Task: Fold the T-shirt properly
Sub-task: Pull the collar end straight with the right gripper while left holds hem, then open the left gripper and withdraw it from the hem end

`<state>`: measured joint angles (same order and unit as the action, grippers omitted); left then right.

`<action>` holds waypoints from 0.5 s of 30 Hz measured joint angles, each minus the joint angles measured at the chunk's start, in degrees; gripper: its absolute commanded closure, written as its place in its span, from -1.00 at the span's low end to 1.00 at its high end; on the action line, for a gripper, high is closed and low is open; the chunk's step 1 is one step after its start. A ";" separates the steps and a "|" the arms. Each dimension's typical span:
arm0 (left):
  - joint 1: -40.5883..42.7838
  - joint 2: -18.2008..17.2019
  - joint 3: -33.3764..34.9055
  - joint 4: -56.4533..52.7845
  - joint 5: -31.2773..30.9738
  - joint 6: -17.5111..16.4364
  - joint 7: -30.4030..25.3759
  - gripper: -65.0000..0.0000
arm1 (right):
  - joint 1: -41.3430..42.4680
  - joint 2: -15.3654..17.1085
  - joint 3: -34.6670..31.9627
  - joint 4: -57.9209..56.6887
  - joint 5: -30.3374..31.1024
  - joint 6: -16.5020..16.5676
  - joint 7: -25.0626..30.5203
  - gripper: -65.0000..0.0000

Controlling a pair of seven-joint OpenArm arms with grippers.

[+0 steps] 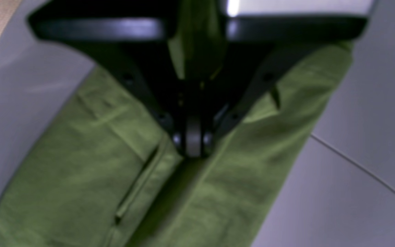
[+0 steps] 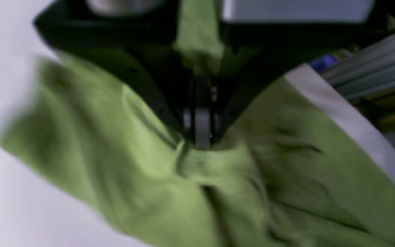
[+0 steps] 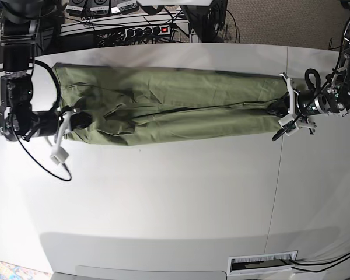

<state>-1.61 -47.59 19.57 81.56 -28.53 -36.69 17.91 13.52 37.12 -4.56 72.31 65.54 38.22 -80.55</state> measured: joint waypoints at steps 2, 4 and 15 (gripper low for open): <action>-0.02 0.00 0.00 0.00 0.00 0.00 -0.02 1.00 | 0.02 1.97 0.00 0.00 0.11 0.00 0.00 1.00; -0.02 0.00 0.02 0.00 0.00 0.00 -0.02 1.00 | 0.02 3.17 0.00 0.00 0.28 0.00 -0.02 1.00; -0.02 0.00 0.00 0.00 0.00 0.02 -0.02 1.00 | 0.81 3.65 0.00 0.22 0.28 1.07 -0.04 0.27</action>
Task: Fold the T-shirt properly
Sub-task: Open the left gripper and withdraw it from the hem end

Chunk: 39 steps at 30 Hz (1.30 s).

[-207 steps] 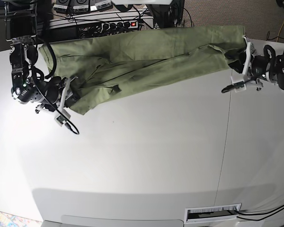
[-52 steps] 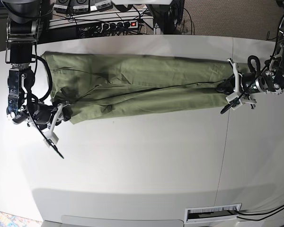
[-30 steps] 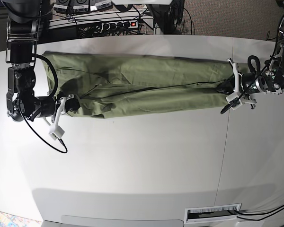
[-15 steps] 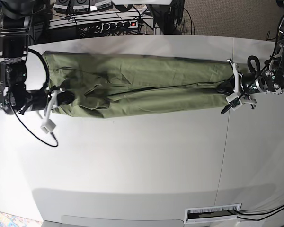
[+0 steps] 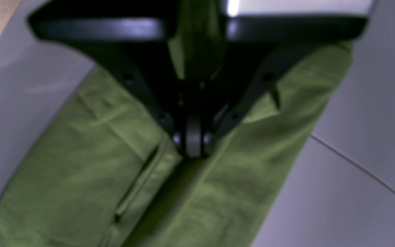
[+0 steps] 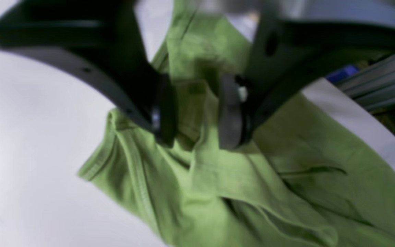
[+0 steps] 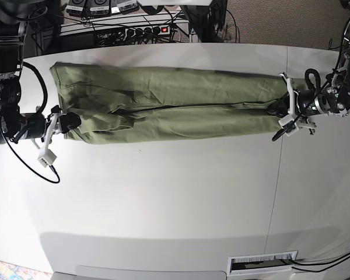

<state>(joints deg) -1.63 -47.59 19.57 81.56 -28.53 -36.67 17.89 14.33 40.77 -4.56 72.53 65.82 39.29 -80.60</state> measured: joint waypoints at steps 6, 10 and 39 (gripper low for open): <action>0.02 0.17 0.00 0.00 0.02 0.17 0.02 1.00 | 0.13 -2.25 3.80 7.39 -0.55 0.61 -0.37 0.28; -0.02 0.33 -0.04 0.00 0.00 0.22 0.00 1.00 | 0.42 -6.73 5.92 10.71 0.09 0.63 -0.13 0.39; -5.35 -0.09 -10.93 3.23 -14.08 3.45 24.50 0.23 | -10.82 -13.33 5.92 10.73 -34.77 0.85 22.38 1.00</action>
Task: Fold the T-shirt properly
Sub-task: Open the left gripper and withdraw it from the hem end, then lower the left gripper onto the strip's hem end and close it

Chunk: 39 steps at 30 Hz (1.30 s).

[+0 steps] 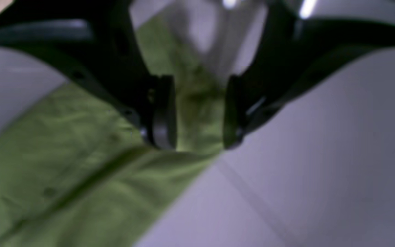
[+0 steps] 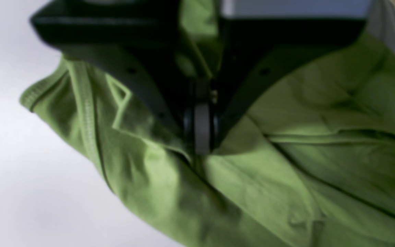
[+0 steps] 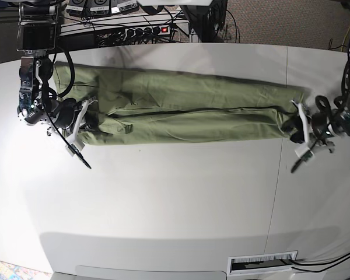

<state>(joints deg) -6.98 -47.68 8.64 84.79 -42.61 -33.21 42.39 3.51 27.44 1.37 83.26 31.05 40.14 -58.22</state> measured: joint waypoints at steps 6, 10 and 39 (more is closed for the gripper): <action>0.09 -0.04 -6.91 -0.44 -9.42 0.22 11.87 0.23 | -0.02 0.00 0.00 0.00 -0.59 0.00 1.09 1.00; 0.09 0.04 -8.04 -4.52 -15.69 0.20 13.99 0.23 | -0.02 0.02 0.00 0.00 -0.79 0.00 1.16 1.00; -5.14 3.80 -8.35 -34.14 -40.85 -5.44 26.62 0.23 | -0.02 0.00 0.02 0.00 -0.81 0.00 1.22 1.00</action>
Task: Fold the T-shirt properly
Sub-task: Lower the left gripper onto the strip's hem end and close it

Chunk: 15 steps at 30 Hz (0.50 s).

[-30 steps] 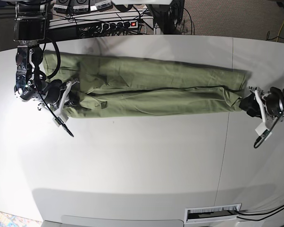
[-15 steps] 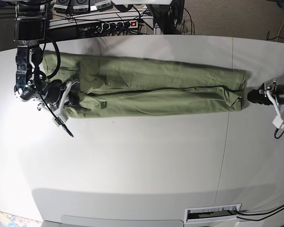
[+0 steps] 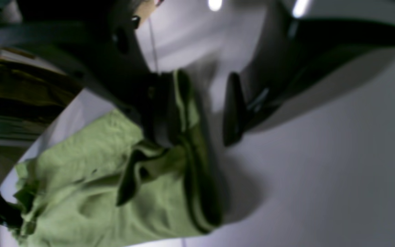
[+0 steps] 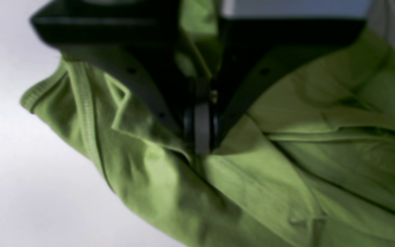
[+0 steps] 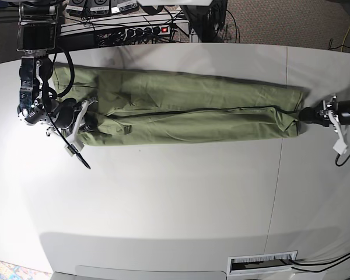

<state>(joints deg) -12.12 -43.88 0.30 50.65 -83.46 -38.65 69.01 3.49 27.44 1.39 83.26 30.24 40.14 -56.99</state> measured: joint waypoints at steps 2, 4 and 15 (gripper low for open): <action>0.00 1.53 0.00 0.00 -0.44 -0.02 0.44 0.23 | 0.00 0.00 0.00 0.00 0.00 0.00 0.00 1.00; -0.13 2.62 0.00 0.00 -0.68 -0.04 0.42 0.23 | 0.00 0.02 0.00 0.00 0.02 0.00 -0.13 1.00; -0.13 4.22 -0.11 0.00 -1.27 -0.04 0.57 0.40 | 0.00 0.02 0.00 0.00 0.33 -0.02 -0.17 1.00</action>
<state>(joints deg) -12.25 -39.66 0.19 50.65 -84.73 -38.70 69.58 3.49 27.46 1.39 83.26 30.57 40.12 -57.17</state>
